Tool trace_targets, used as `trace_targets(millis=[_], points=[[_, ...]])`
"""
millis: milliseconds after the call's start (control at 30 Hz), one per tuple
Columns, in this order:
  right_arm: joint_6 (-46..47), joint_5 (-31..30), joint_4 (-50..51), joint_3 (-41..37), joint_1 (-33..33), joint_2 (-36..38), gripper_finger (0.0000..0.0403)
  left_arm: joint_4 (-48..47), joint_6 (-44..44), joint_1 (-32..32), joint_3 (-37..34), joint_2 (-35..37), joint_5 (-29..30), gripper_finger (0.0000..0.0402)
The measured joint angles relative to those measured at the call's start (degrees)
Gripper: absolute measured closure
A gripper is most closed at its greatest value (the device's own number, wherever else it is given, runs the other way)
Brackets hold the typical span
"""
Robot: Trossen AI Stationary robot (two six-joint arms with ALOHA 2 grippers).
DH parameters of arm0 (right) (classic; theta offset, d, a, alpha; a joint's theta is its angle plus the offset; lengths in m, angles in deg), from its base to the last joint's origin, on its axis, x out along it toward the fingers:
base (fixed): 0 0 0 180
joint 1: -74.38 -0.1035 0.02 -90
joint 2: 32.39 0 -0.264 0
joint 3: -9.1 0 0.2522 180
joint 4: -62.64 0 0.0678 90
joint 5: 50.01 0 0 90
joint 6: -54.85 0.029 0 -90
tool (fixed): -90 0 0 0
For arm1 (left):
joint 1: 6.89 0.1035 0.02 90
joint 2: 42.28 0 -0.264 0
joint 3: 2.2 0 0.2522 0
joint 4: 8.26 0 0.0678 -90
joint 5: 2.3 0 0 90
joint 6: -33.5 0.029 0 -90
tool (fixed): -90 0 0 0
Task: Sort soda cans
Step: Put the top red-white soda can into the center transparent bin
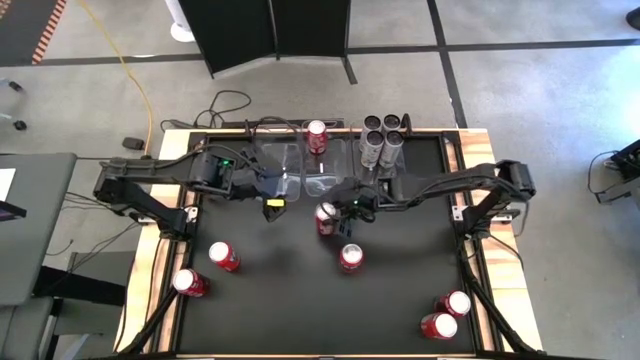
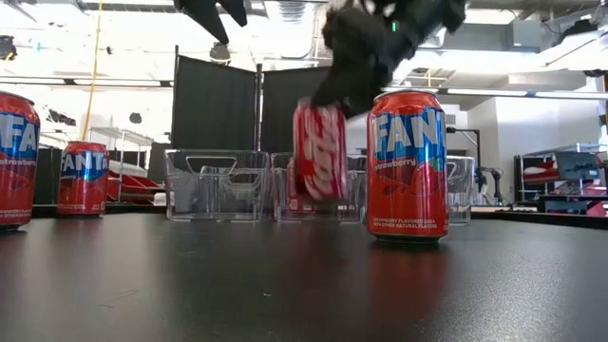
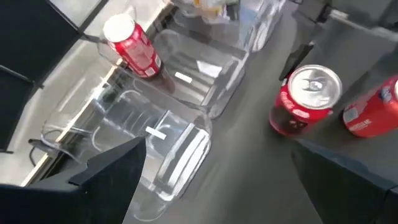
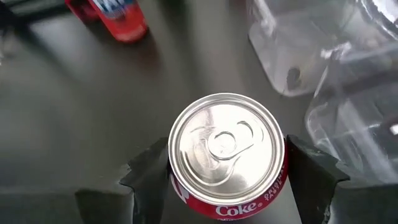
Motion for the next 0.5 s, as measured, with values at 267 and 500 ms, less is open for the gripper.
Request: trace_targets(millis=[267, 500], points=[[-2.61, 0.25, 7.96, 11.28, 1.08, 3.42, 0.0133, -0.41, -3.05, 0.0, 0.0, 5.6, 1.58, 0.0006], [-4.93, 0.14, 10.32, 14.25, 10.29, 3.01, 0.0133, -0.62, -4.81, 0.0, 0.0, 8.93, 2.24, 0.0006]])
